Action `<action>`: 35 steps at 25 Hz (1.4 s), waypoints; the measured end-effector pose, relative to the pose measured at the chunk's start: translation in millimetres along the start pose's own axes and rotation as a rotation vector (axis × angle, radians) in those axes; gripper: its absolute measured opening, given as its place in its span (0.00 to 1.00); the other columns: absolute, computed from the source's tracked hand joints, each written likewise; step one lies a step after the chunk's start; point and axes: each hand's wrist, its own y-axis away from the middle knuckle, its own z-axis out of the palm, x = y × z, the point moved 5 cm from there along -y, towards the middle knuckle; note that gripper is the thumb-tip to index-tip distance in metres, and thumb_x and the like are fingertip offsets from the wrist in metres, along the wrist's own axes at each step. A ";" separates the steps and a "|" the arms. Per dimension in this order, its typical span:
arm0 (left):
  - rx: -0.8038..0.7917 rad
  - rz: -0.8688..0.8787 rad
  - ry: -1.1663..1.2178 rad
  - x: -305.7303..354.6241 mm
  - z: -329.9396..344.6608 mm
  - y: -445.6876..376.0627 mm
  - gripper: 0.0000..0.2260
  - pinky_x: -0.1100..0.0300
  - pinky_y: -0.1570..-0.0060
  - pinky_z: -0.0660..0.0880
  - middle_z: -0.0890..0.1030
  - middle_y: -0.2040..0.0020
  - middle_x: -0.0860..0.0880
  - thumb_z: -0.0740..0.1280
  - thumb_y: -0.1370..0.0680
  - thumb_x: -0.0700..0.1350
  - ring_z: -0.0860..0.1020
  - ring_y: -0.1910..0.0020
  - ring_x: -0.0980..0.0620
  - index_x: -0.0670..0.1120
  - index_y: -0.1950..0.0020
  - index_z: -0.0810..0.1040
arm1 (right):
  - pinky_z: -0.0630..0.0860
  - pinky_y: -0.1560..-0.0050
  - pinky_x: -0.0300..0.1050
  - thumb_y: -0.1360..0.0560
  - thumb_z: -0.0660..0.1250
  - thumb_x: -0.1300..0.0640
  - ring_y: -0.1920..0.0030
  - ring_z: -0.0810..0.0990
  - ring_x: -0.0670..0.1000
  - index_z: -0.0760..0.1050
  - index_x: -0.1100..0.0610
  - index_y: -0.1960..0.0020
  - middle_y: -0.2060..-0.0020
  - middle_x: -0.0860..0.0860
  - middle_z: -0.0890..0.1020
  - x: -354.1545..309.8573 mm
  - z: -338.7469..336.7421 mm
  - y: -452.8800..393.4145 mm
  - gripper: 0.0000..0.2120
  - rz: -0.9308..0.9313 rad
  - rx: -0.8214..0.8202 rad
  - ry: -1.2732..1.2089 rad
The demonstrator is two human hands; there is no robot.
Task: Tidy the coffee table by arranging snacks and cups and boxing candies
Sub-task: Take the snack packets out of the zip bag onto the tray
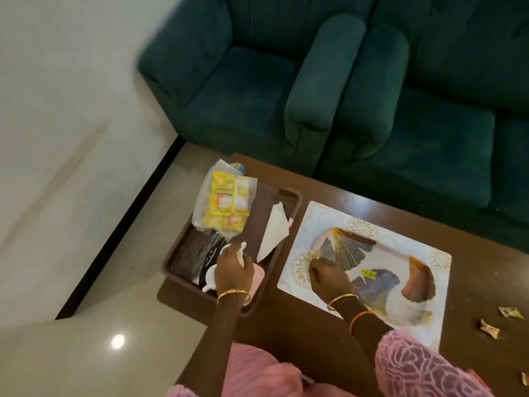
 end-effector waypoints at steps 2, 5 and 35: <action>0.061 -0.061 0.038 -22.9 -22.2 -48.9 0.12 0.48 0.51 0.73 0.79 0.47 0.36 0.66 0.28 0.38 0.77 0.47 0.36 0.38 0.45 0.77 | 0.76 0.60 0.49 0.25 0.59 0.61 0.58 0.79 0.59 0.76 0.62 0.55 0.59 0.59 0.81 -28.7 7.8 -40.0 0.07 0.014 0.028 -0.089; 0.062 -0.155 -0.044 -50.1 -41.0 -120.1 0.19 0.44 0.47 0.72 0.74 0.40 0.35 0.67 0.28 0.41 0.72 0.41 0.35 0.37 0.38 0.71 | 0.76 0.60 0.51 0.27 0.60 0.62 0.58 0.79 0.61 0.75 0.62 0.59 0.60 0.60 0.81 -88.7 15.8 -107.2 0.06 0.036 -0.014 -0.189; -0.469 -0.213 0.531 32.2 14.6 -62.0 0.09 0.64 0.63 0.72 0.79 0.54 0.48 0.66 0.24 0.44 0.78 0.57 0.51 0.43 0.45 0.76 | 0.75 0.64 0.39 0.31 0.71 0.65 0.59 0.79 0.48 0.76 0.53 0.48 0.58 0.52 0.82 -36.4 -44.9 -49.6 0.14 0.462 0.016 -1.053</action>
